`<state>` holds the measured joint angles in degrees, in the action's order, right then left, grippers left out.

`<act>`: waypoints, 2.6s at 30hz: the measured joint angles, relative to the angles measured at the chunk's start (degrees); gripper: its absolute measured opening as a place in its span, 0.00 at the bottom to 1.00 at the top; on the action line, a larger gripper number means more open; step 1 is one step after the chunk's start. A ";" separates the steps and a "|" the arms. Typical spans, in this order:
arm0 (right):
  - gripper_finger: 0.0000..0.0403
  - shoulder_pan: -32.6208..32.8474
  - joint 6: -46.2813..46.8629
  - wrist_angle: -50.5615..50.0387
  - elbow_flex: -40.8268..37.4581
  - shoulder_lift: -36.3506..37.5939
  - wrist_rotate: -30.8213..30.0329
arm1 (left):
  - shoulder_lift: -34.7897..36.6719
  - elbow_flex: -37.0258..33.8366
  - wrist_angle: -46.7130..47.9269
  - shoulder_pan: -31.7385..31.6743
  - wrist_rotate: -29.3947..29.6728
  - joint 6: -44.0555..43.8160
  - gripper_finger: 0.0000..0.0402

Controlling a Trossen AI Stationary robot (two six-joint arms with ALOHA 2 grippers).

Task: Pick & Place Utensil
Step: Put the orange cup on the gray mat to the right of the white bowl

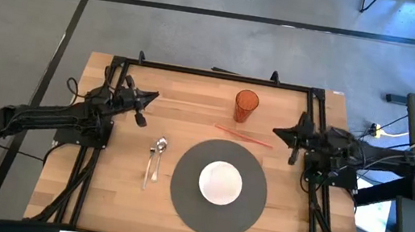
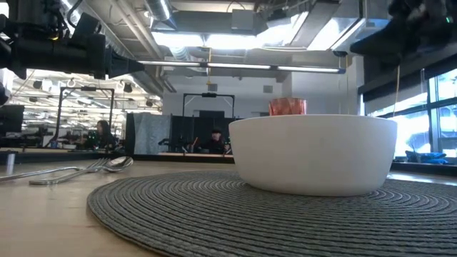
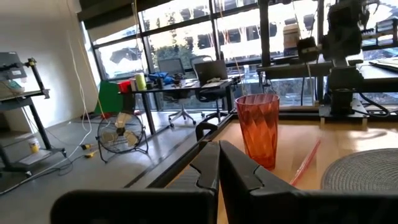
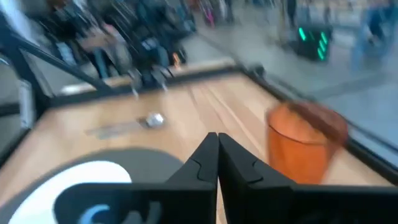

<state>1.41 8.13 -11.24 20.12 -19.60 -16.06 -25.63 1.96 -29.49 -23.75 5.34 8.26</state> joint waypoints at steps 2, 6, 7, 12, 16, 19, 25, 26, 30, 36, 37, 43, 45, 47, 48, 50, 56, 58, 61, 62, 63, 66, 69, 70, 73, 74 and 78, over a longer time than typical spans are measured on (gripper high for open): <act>0.01 -0.02 2.39 -8.53 6.55 -5.11 -1.00 | 0.00 0.00 -0.01 0.00 0.00 0.00 0.01; 0.01 -0.02 7.19 -23.02 18.62 -15.76 -0.26 | 0.00 0.00 -0.01 0.00 0.00 0.01 0.01; 0.01 -0.02 7.71 -25.81 21.12 -18.20 -0.24 | 0.00 0.00 -0.01 0.00 0.00 0.01 0.01; 0.07 -0.02 5.38 -35.81 29.85 -28.10 -0.81 | 0.00 0.00 0.04 0.00 0.00 0.01 0.01; 0.14 -0.02 5.15 -40.16 33.54 -33.47 -0.83 | -0.02 0.00 0.06 0.00 0.00 0.01 0.01; 0.21 -0.16 4.74 -42.01 34.08 -36.09 -0.81 | 0.00 0.00 0.06 0.00 0.00 0.01 0.01; 0.36 -2.71 5.15 -44.64 32.63 -40.13 -0.61 | -0.02 0.00 0.08 0.00 0.00 0.01 0.01; 0.37 -3.98 5.19 -45.45 32.31 -41.33 -0.56 | -0.02 0.00 0.08 0.00 0.06 0.01 0.01; 0.42 -7.81 3.80 -46.31 29.69 -45.86 2.80 | -0.01 0.00 0.08 0.02 0.11 0.01 0.01; 0.46 -10.62 -2.30 -41.68 26.11 -51.28 6.19 | -0.02 0.00 0.08 0.00 0.91 0.01 0.01; 0.46 -11.13 -2.84 -41.38 25.88 -52.11 6.19 | -0.02 0.00 0.08 0.01 1.01 0.01 0.01; 0.45 -15.28 -6.62 -37.96 25.46 -56.61 11.55 | -0.02 0.00 0.08 0.00 1.07 0.04 0.01; 0.45 -16.36 -8.40 -37.72 25.46 -58.41 11.60 | -0.02 0.00 0.10 0.02 1.07 0.03 0.01; 0.46 -17.45 -9.97 -37.72 25.46 -60.29 11.72 | -0.02 0.00 0.10 0.02 1.07 0.02 0.01; 0.46 -17.93 -10.15 -37.68 25.46 -61.25 11.74 | -0.02 0.00 0.10 0.01 1.07 0.03 0.01; 0.46 -18.67 -10.61 -37.11 25.44 -62.96 11.78 | -0.02 0.00 0.10 0.02 1.07 0.04 0.01; 0.46 -19.41 -12.19 -34.66 25.42 -65.39 13.25 | -0.02 0.00 0.10 0.02 1.07 0.04 0.01; 0.46 -19.41 -12.97 -34.72 25.42 -65.38 13.25 | -0.02 0.00 0.10 0.01 1.07 0.04 0.01; 0.46 -19.43 -12.54 -34.84 25.42 -64.27 13.18 | -0.02 0.00 0.10 0.02 1.07 0.04 0.01; 0.46 -19.43 -12.47 -34.87 25.46 -63.48 13.13 | -0.02 0.00 0.10 0.02 1.07 0.04 0.01; 0.46 -19.41 -12.37 -34.98 25.52 -62.66 12.80 | -0.02 0.00 0.11 0.01 1.07 0.04 0.01; 0.46 -19.41 -12.05 -37.22 26.24 -59.60 10.37 | -0.02 0.00 0.12 0.01 1.07 0.02 0.01; 0.46 -19.41 -12.35 -37.86 27.41 -56.02 7.71 | -0.02 0.00 0.12 0.02 1.05 0.04 0.01; 0.46 -19.41 -12.69 -37.86 27.76 -54.79 7.11 | -0.02 0.00 0.12 0.02 1.05 0.04 0.01; 0.46 -19.41 -13.35 -36.74 29.86 -51.57 6.58 | -0.02 0.00 0.12 0.01 1.05 0.04 0.01; 0.46 -19.41 -13.36 -36.28 30.69 -50.55 6.57 | -0.02 0.00 0.12 0.01 1.05 0.03 0.01; 0.45 -19.41 -14.32 -36.65 36.41 -49.06 4.54 | -0.02 0.00 0.12 0.02 1.05 0.04 0.01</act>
<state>-18.00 -6.19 -47.90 56.53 -68.66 -11.51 -25.65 1.96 -29.36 -23.73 6.39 8.29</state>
